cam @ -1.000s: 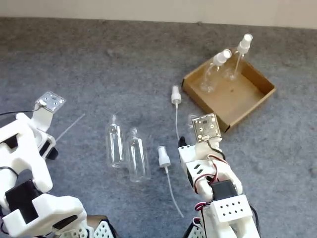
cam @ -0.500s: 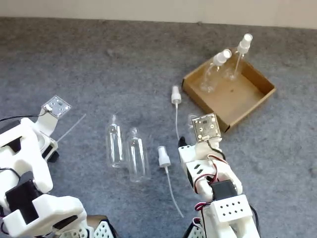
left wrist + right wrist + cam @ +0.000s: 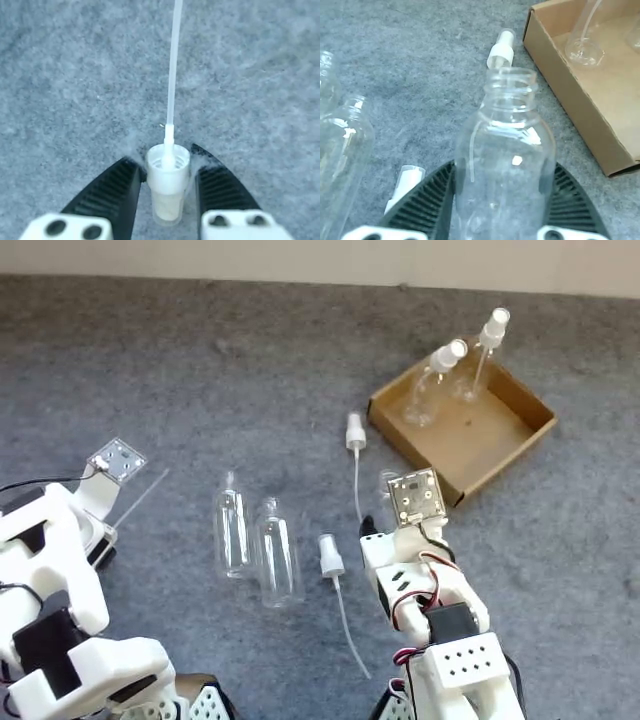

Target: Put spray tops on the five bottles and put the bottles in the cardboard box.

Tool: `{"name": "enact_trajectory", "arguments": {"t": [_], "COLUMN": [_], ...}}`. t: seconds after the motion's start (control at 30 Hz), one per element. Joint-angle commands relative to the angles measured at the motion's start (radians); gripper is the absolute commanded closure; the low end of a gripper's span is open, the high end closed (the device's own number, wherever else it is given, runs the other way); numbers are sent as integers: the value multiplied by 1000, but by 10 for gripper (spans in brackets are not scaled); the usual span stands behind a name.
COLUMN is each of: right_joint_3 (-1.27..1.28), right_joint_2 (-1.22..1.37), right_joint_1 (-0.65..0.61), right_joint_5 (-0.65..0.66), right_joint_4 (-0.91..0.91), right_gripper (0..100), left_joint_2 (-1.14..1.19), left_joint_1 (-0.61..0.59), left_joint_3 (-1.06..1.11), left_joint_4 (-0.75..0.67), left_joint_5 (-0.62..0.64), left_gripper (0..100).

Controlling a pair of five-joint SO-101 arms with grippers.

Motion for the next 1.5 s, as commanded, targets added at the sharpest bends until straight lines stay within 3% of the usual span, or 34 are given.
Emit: {"name": "enact_trajectory", "arguments": {"t": [0.0, 0.17, 0.37, 0.53, 0.7, 0.97, 1.13, 1.33, 1.47], "right_joint_3": [-13, -13, -13, -13, -13, -13, -13, -13, -13], "right_joint_2": [-18, -18, -18, -18, -18, -18, -18, -18, -18], "right_joint_1": [-8, -8, -8, -8, -8, -8, -8, -8, -8], "right_joint_5": [0, 0, 0, 0, 0, 0, 0, 0, 0], "right_joint_4": [-21, -21, -21, -21, -21, -21, -21, -21, -21], "right_gripper": [807, 807, 807, 807, 807, 807, 807, 807, 807], "left_joint_2": [-35, -45, -7, 71, 159, 303, 397, 506, 568], "left_joint_1": [-18, -7, 44, 84, 110, 148, 151, 151, 151], "left_joint_3": [-2, -110, -420, -645, -782, -846, -837, -845, -846], "left_joint_4": [0, 9, 391, 525, 528, 520, 381, 215, 195], "left_joint_5": [-3, 0, 0, 0, -54, -448, -723, -824, -853], "left_gripper": [982, 984, 986, 986, 986, 986, 986, 986, 982]}}
